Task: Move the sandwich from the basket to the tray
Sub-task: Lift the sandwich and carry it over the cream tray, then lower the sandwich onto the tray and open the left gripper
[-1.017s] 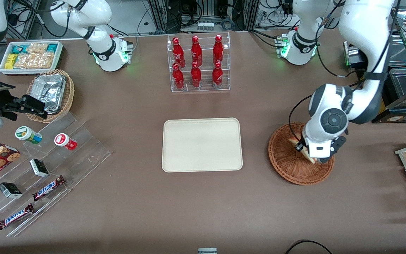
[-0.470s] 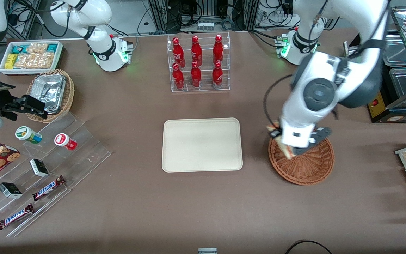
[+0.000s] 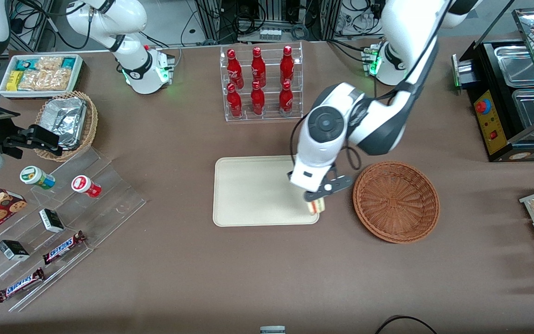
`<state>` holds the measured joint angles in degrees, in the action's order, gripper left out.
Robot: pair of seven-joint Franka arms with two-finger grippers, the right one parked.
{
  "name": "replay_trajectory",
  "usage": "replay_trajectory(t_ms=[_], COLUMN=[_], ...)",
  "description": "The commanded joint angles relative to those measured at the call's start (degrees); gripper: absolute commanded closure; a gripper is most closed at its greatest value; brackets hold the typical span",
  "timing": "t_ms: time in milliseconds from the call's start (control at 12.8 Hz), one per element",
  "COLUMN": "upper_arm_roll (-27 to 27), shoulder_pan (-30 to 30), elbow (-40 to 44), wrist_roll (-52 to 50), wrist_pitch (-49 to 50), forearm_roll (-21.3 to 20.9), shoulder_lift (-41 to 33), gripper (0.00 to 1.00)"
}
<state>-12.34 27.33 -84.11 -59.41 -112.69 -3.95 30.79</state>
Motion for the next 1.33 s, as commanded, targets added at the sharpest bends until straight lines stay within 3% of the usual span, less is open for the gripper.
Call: replay_trajectory(t_ms=[0, 157, 783, 1017, 1096, 1174, 1252], upper_arm_roll=[0.6, 0.6, 0.7, 0.7, 0.7, 0.7, 0.7], shoulder_pan=[3.1, 5.0, 8.3, 9.2, 9.2, 9.2, 9.1], elbow=[2.6, 2.6, 2.3, 2.2, 2.1, 2.1, 2.2], wrist_roll=[0.8, 1.2, 7.4, 7.4, 7.5, 7.7, 7.6], wrist_pitch=[-2.9, -5.5, -11.2, -11.5, -11.4, -11.2, -11.0], forearm_roll=[-1.1, -2.6, -2.6, -2.8, -2.8, -2.8, -2.8], shoulder_lift=[4.4, 6.9, 12.9, 13.7, 13.7, 13.5, 13.2], gripper=[0.93, 0.93, 0.93, 0.84, 0.54, 0.11, 0.00])
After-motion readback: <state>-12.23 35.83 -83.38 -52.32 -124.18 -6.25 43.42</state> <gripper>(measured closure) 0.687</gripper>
